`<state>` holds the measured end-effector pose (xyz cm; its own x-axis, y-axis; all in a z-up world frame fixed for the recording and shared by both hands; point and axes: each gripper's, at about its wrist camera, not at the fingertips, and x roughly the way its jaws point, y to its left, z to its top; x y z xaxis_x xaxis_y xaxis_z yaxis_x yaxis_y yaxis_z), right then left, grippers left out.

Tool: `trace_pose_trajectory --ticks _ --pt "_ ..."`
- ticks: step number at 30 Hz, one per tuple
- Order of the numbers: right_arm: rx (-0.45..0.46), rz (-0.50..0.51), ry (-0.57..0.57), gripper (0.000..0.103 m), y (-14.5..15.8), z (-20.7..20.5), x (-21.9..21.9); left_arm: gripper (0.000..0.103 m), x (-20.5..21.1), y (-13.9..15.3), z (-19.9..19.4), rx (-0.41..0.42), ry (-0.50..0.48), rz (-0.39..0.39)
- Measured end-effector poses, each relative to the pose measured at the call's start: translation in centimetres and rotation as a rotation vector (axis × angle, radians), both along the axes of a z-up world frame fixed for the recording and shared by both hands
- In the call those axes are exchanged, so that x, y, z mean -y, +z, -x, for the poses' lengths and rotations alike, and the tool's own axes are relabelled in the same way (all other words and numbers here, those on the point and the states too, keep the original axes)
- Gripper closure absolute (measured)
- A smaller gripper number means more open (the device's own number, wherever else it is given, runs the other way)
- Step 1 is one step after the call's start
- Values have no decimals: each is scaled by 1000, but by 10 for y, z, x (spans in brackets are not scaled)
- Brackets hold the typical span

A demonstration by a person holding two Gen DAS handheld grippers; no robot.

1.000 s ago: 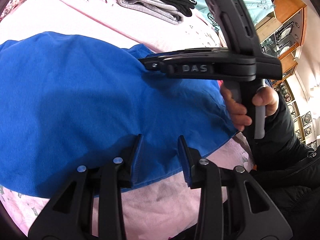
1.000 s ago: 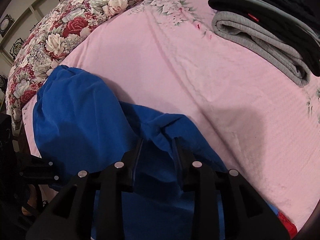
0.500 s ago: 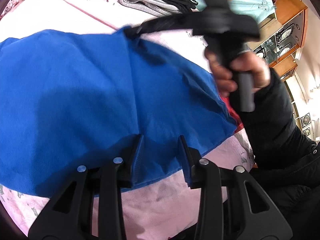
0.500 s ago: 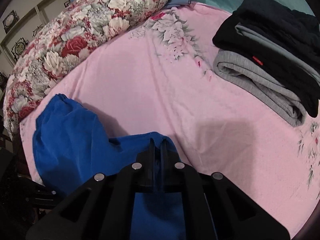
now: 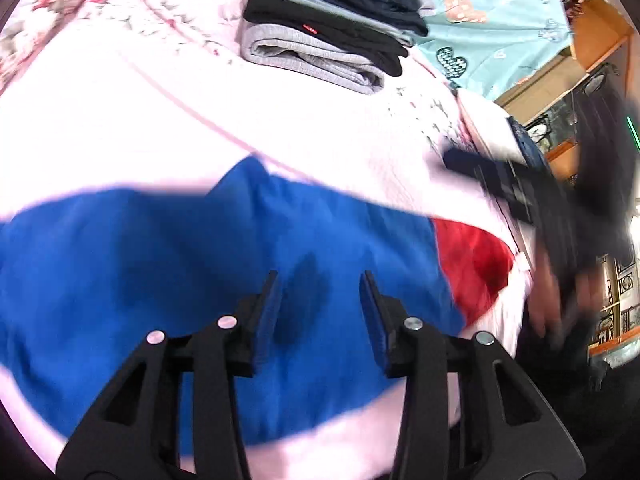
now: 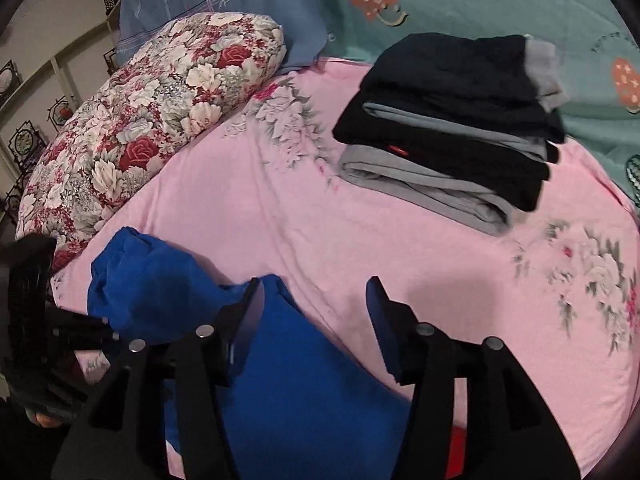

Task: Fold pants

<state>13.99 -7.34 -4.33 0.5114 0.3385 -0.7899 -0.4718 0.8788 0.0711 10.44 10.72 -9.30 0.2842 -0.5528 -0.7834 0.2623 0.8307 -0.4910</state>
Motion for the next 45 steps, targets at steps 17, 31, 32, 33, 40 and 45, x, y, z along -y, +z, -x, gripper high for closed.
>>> trace_pose_trajectory --ticks 17,31,32,33,40,45 --pt "-348 -76 118 96 -99 106 -22 100 22 -59 -69 -93 -26 29" --pt "-127 -372 -690 23 -18 187 252 87 38 -14 20 87 -74 52" --pt "-159 -431 -743 23 -27 193 272 87 40 -16 28 75 -85 63" --pt "-187 -493 -766 23 -35 197 284 87 41 -19 37 63 -90 64" --pt "-406 -677 -808 23 -97 168 312 85 37 -39 51 14 -64 -13" --pt "-396 -747 -809 23 -107 157 317 83 29 -46 45 -24 -53 17"
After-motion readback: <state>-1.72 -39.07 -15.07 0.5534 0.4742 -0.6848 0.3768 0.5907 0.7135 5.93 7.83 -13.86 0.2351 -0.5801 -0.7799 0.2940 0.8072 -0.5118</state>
